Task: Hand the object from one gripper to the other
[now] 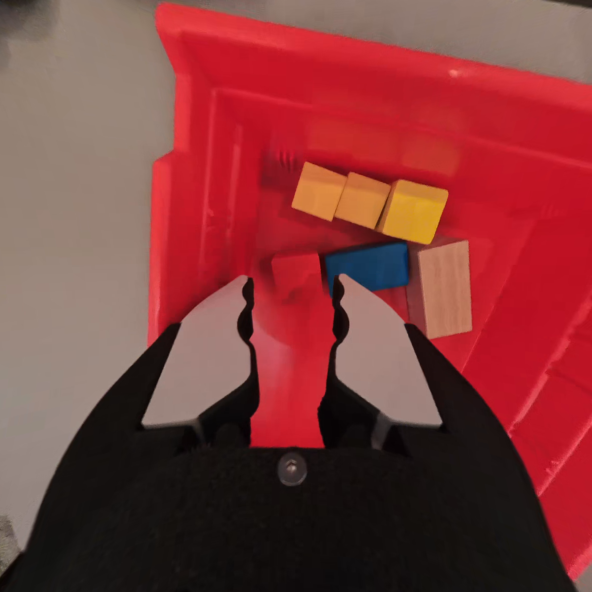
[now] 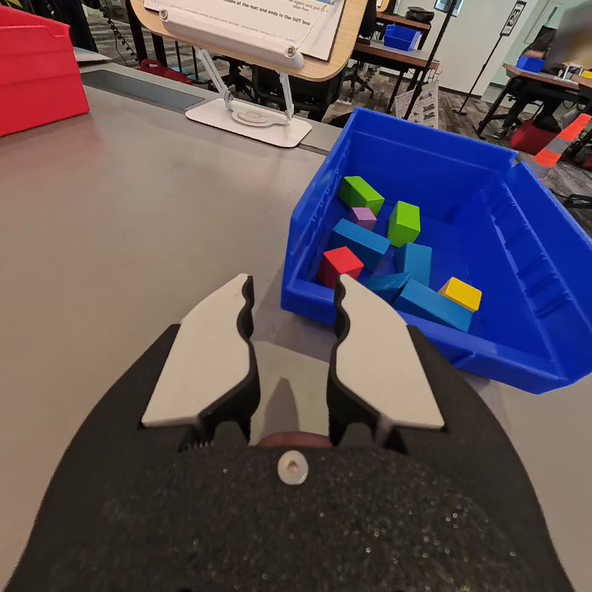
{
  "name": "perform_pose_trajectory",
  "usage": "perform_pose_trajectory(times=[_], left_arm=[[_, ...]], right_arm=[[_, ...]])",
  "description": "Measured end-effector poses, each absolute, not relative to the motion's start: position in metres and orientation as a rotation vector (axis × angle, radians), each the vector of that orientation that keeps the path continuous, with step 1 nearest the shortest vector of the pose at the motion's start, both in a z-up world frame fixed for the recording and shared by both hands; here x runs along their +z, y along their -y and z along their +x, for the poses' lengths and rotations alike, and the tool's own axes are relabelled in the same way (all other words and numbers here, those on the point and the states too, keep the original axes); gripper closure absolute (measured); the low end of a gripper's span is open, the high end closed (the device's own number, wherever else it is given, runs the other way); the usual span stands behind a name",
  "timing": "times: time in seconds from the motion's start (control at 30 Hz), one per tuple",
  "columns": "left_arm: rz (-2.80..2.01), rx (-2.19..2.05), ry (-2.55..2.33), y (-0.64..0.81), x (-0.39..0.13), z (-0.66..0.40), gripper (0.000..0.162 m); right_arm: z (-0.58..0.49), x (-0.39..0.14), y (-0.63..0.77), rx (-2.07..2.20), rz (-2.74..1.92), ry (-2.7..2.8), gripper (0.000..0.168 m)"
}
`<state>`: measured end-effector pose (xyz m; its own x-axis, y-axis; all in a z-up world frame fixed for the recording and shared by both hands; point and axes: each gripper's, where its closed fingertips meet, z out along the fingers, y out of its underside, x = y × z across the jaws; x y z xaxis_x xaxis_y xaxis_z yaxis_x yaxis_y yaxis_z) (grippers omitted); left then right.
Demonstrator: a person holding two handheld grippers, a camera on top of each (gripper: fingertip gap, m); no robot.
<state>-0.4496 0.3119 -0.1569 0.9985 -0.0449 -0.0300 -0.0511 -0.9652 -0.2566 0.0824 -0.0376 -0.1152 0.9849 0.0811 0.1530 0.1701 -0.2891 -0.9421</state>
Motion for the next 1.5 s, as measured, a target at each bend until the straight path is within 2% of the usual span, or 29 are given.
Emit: perform_pose_trajectory(times=[0.1,0.2,0.23,0.43,0.53,0.7,0.87,0.93,0.97,1.13,1.23,1.3,1.33,1.47,1.5], left_arm=[[-2.909,0.035,-0.042,-0.314,-0.164,-0.45,0.124],[-2.929,0.101,-0.067,-0.311,-0.169,-0.453,0.125],[-2.931,0.105,-0.076,-0.311,-0.17,-0.451,0.131],[-2.931,0.014,-0.148,-0.298,-0.166,-0.44,0.132],[-2.86,-0.104,-0.191,-0.289,-0.144,-0.432,0.132],[-2.626,-0.691,-0.24,-0.254,-0.075,-0.391,0.132],[-2.29,-1.5,-0.42,-0.176,-0.001,-0.308,0.132],[-2.178,-1.817,-0.495,-0.137,0.017,-0.279,0.132],[-2.119,-1.927,-0.502,-0.123,0.022,-0.268,0.132],[-1.977,-2.255,-0.547,-0.059,0.018,-0.216,0.132],[-1.951,-2.392,-0.534,-0.037,0.009,-0.197,0.132],[-1.951,-2.43,-0.532,-0.028,0.002,-0.189,0.132],[-1.959,-2.436,-0.52,-0.025,-0.002,-0.185,0.132],[-1.866,-2.55,-0.519,-0.013,0.003,-0.182,0.131],[-1.79,-2.539,-0.556,-0.009,0.007,-0.186,0.121]], right_arm=[[0.083,-0.118,0.038,-0.094,-1.877,0.194,0.12],[0.084,-0.117,0.038,-0.105,-1.876,0.204,0.121],[0.085,-0.116,0.038,-0.108,-1.874,0.205,0.121],[0.086,-0.113,0.039,-0.105,-1.865,0.211,0.121],[0.081,-0.107,0.04,-0.09,-1.84,0.22,0.121],[0.039,-0.092,0.033,0.099,-1.751,0.344,0.122],[-0.05,-0.054,0.012,0.318,-1.608,0.594,0.12],[-0.084,-0.032,0.0,0.373,-1.549,0.636,0.108],[-0.101,-0.022,-0.004,0.407,-1.524,0.666,0.11],[-0.17,0.008,-0.021,0.487,-1.431,0.784,0.111],[-0.185,0.005,-0.03,0.443,-1.423,0.808,0.11],[-0.188,-0.003,-0.03,0.441,-1.428,0.834,0.117],[-0.189,-0.006,-0.026,0.454,-1.423,0.864,0.133],[-0.182,0.0,-0.013,0.468,-1.371,0.886,0.134],[-0.178,0.004,-0.011,0.462,-1.374,0.881,0.134]])
